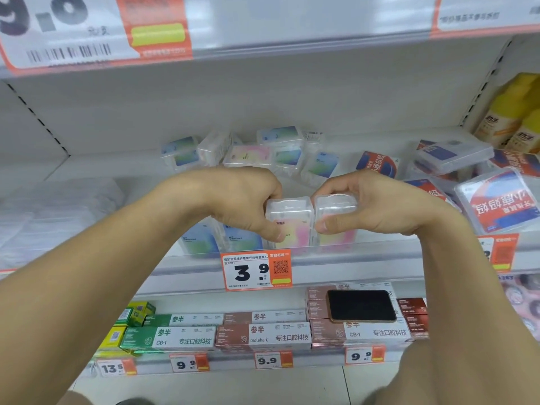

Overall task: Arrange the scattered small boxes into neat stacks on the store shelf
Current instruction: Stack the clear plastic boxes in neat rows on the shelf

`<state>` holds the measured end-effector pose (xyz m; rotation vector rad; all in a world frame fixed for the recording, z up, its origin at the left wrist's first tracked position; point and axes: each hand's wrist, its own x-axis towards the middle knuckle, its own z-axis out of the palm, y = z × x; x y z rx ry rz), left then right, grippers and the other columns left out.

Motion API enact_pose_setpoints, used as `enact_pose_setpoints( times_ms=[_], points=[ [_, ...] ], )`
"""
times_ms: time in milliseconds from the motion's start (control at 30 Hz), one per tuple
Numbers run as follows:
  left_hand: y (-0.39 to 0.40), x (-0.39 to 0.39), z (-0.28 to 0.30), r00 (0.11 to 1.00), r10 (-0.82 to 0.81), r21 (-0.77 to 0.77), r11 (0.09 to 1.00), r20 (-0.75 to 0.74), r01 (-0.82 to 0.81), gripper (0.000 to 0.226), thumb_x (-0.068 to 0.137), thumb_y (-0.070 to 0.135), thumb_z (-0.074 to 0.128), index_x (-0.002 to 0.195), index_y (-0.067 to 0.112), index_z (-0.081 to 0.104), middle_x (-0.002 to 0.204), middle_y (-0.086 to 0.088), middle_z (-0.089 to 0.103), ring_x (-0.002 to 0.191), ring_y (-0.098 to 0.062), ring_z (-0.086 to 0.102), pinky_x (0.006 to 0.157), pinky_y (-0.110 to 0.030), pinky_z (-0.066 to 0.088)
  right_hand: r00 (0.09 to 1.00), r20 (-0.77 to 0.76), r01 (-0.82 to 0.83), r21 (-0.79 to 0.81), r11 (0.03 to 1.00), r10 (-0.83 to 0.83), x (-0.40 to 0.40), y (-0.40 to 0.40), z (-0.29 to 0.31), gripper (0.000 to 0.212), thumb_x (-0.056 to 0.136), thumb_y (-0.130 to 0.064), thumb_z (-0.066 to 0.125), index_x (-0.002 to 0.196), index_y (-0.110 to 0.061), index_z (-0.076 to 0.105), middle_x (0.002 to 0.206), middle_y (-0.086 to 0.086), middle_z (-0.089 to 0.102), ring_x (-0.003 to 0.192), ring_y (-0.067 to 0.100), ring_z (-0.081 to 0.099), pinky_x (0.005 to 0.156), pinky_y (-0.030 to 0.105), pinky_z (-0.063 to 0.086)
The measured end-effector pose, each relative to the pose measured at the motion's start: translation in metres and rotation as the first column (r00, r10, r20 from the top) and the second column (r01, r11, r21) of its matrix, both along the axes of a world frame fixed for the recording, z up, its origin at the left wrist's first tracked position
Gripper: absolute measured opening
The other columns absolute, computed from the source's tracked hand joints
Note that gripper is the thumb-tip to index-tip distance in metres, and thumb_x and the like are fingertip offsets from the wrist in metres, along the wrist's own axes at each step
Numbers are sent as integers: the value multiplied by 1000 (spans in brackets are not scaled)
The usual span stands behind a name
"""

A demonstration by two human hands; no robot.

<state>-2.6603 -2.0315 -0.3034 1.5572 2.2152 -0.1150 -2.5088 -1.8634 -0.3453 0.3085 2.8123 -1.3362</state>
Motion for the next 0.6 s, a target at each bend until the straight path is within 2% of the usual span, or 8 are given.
enact_pose_setpoints(
  times_ms=[133,267,467,533,600],
  points=[
    [-1,-1,3,997,16,35,999,69,-18,39,75,57,70,95,24,65,89,4,68,84,-19,63,79,-39,54,1000,-3,-21,-51,998,20,1,2,0,36,75,-37,81,109,-29,72,112,-15,71,112,6,63,107,42,44],
    [-1,-3,2,997,9,50,999,79,-13,33,78,52,70,99,27,63,89,9,66,82,-16,62,76,-33,52,1000,-9,-24,-47,999,24,-1,3,0,36,71,-42,80,104,-28,73,107,-11,73,104,11,67,100,47,49],
    [-2,-7,-1,995,4,41,999,102,-8,32,76,58,69,93,32,62,82,13,64,76,-10,60,68,-26,48,999,25,-44,-53,998,45,-1,3,1,47,64,-53,78,104,-30,73,105,-14,73,104,8,66,101,44,49],
    [-4,-9,1,987,34,34,999,157,-39,46,68,71,66,95,34,63,87,17,66,82,-6,62,77,-26,50,996,37,-78,-133,988,83,3,8,4,53,67,-54,79,112,-29,70,114,-13,72,112,6,63,104,36,45],
    [-6,-13,6,974,69,60,995,218,-83,62,60,83,59,100,36,65,95,20,68,91,0,64,88,-28,52,999,-27,10,-304,953,-19,4,20,10,50,76,-44,77,119,-22,66,116,-6,73,114,10,65,103,35,47]
  ],
)
